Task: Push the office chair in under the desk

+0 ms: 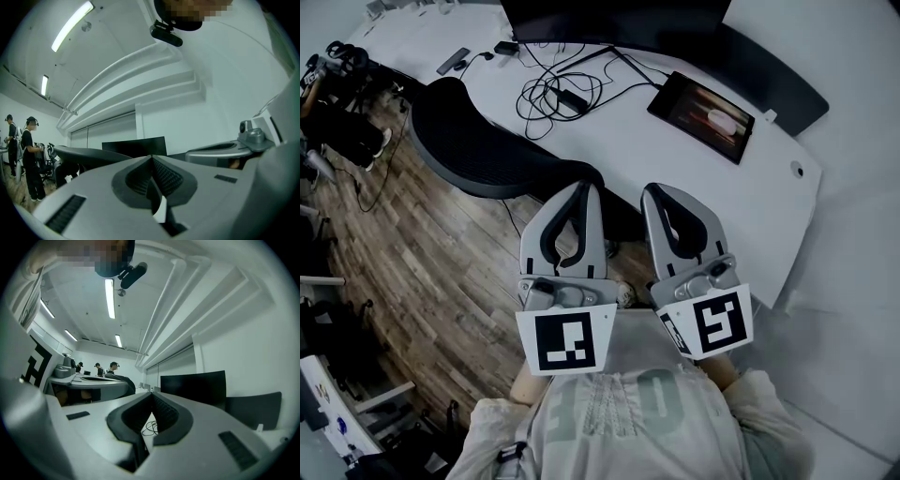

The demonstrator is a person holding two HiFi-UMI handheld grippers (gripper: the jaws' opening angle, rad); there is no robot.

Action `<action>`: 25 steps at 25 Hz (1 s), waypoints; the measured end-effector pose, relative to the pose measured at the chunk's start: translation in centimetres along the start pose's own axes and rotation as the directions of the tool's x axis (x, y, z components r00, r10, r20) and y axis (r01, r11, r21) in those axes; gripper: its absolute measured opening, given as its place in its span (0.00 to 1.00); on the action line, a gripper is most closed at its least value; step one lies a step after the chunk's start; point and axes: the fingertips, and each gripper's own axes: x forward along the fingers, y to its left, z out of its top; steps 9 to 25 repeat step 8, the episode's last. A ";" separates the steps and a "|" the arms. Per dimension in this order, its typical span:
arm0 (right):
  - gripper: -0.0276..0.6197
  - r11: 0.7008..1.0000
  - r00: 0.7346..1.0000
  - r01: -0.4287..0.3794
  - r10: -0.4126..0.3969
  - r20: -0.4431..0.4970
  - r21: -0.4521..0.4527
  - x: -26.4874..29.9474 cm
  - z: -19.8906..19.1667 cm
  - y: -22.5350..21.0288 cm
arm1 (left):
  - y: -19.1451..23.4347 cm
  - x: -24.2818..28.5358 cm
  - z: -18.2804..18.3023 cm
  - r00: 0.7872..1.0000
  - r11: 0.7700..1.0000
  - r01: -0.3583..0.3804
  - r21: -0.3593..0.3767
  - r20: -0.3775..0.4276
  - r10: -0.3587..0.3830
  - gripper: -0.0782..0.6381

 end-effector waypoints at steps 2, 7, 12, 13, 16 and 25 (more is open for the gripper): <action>0.07 1.000 1.000 -0.004 0.004 -0.006 -0.002 0.0 -0.3 0.0 | 0.0 0.0 -0.1 1.000 1.000 -0.003 -0.005 -0.006 0.003 0.13; 0.07 1.000 1.000 -0.009 0.008 -0.025 -0.021 0.1 -1.1 -0.2 | -0.4 0.2 -0.3 1.000 1.000 0.000 0.001 -0.018 0.000 0.13; 0.07 1.000 1.000 -0.009 0.008 -0.027 -0.023 0.1 -1.2 -0.3 | -0.5 0.2 -0.3 1.000 1.000 0.000 0.003 -0.019 0.000 0.13; 0.07 1.000 1.000 -0.009 0.008 -0.027 -0.023 0.1 -1.2 -0.3 | -0.5 0.2 -0.3 1.000 1.000 0.000 0.003 -0.019 0.000 0.13; 0.07 1.000 1.000 -0.009 0.008 -0.027 -0.023 0.1 -1.2 -0.3 | -0.5 0.2 -0.3 1.000 1.000 0.000 0.003 -0.019 0.000 0.13; 0.07 1.000 1.000 -0.009 0.008 -0.027 -0.023 0.1 -1.2 -0.3 | -0.5 0.2 -0.3 1.000 1.000 0.000 0.003 -0.019 0.000 0.13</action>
